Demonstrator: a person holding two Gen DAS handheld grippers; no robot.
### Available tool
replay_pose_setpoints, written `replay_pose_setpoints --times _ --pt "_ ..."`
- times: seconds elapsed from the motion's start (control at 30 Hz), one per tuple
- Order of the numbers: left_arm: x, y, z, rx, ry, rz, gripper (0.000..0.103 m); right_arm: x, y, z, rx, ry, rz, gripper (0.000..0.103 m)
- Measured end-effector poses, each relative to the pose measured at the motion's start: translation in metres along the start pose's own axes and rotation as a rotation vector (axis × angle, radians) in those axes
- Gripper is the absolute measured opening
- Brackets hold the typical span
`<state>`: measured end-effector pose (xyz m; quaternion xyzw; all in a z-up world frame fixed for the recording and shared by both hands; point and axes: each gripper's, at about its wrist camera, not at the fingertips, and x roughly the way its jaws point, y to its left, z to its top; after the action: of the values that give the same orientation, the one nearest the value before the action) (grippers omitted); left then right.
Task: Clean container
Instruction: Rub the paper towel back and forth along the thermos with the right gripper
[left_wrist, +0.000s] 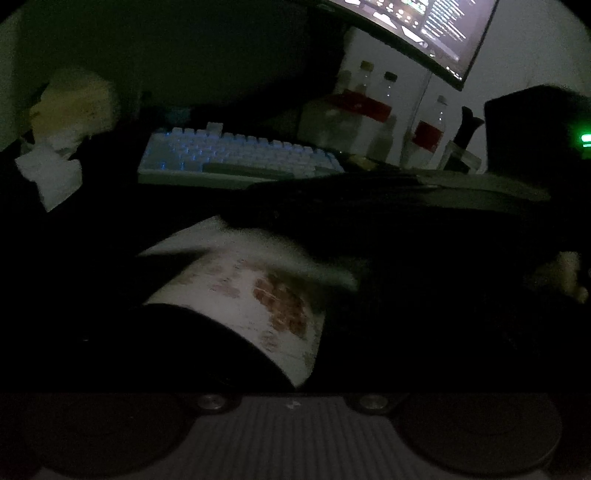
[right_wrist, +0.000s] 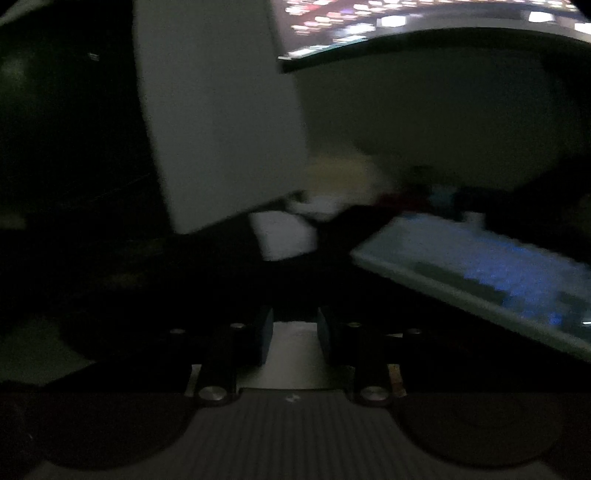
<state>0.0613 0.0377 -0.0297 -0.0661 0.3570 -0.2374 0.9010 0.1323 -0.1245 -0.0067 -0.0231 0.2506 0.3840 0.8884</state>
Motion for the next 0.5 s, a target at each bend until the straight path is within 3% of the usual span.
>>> replay_pose_setpoints --times 0.17,0.37,0.5 --pt "-0.002 -0.001 0.010 -0.031 0.035 0.012 0.103 0.000 -0.012 -0.001 0.029 0.002 -0.015 0.030" --pt "0.008 -0.009 0.010 0.029 0.042 0.078 0.103 0.001 -0.012 -0.001 0.015 -0.005 -0.035 0.030" --pt "0.013 -0.005 0.011 0.030 0.051 0.057 0.103 0.002 0.000 -0.002 -0.009 -0.012 -0.036 0.031"
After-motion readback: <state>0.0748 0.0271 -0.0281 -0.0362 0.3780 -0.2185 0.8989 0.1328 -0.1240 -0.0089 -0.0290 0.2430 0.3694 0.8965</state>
